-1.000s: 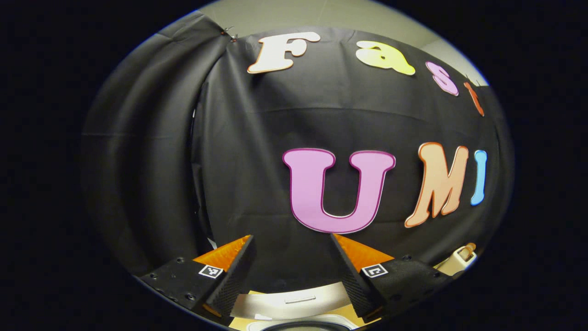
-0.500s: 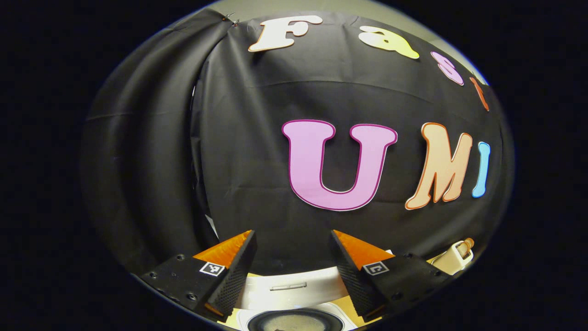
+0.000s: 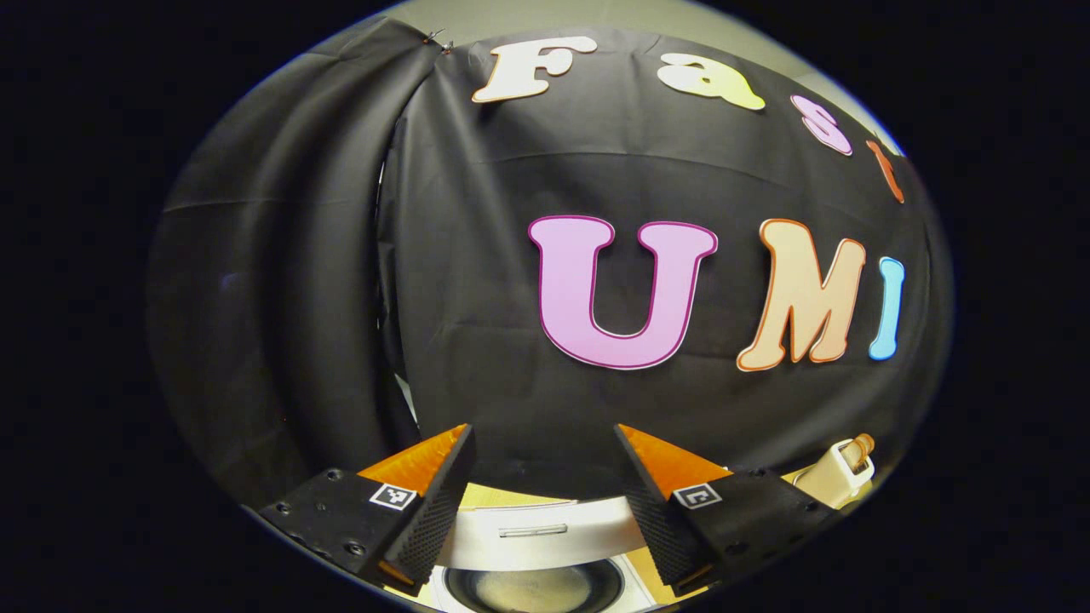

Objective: Close the left gripper, press the button to open the rice cooker; take a wooden spoon from the chopstick holder with the right hand, scoop a spoonful of rice and pour it into the rice cooker, then put the wooden spoon back into the chopstick holder.

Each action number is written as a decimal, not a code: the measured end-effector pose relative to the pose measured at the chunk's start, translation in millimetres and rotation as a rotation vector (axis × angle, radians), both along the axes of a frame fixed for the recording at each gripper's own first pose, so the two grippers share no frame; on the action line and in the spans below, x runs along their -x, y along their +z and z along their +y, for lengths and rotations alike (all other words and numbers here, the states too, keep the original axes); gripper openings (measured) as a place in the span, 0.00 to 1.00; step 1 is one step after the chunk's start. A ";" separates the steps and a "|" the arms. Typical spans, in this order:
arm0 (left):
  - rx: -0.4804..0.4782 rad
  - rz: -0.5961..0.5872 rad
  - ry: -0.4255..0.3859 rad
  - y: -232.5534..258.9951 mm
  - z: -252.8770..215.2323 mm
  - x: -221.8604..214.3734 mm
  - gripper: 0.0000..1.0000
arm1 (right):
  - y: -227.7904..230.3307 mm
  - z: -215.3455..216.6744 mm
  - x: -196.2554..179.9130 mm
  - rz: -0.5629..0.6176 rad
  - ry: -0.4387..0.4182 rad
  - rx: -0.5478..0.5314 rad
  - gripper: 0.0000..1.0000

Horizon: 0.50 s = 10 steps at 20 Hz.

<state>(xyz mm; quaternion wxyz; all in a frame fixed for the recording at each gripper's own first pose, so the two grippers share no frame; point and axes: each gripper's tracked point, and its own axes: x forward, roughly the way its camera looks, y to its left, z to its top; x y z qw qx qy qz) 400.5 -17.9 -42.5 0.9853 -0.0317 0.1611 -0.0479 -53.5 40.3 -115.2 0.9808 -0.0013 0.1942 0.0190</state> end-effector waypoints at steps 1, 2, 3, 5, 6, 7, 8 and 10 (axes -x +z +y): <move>-0.007 0.000 0.004 -0.9 -0.3 -0.5 0.93 | -0.1 -1.5 -0.3 -0.002 0.007 -0.006 1.00; -0.009 0.003 0.008 -2.5 -0.8 -1.4 0.93 | 0.5 -2.9 -0.6 -0.003 0.013 -0.012 1.00; -0.007 0.008 0.012 -1.5 -0.8 -1.5 0.93 | 0.6 -3.5 -0.9 -0.003 0.020 -0.019 1.00; 0.004 0.022 0.015 -0.9 -0.3 -2.4 0.93 | 1.8 -6.3 0.8 -0.004 0.034 -0.029 1.00; 0.010 0.032 0.015 -1.2 0.3 -2.4 0.93 | 4.0 -7.1 0.8 -0.009 0.043 -0.032 1.00; 0.011 0.039 0.015 -1.1 0.5 -2.4 0.93 | 11.5 -14.6 -2.5 -0.014 0.050 -0.030 1.00; 0.013 0.045 0.015 -2.9 0.6 -4.1 0.93 | 13.3 -16.4 -2.6 -0.020 0.057 -0.026 1.00; 0.008 0.056 0.013 -4.2 0.5 -1.4 0.93 | 9.6 -14.1 1.9 -0.021 0.066 -0.024 1.00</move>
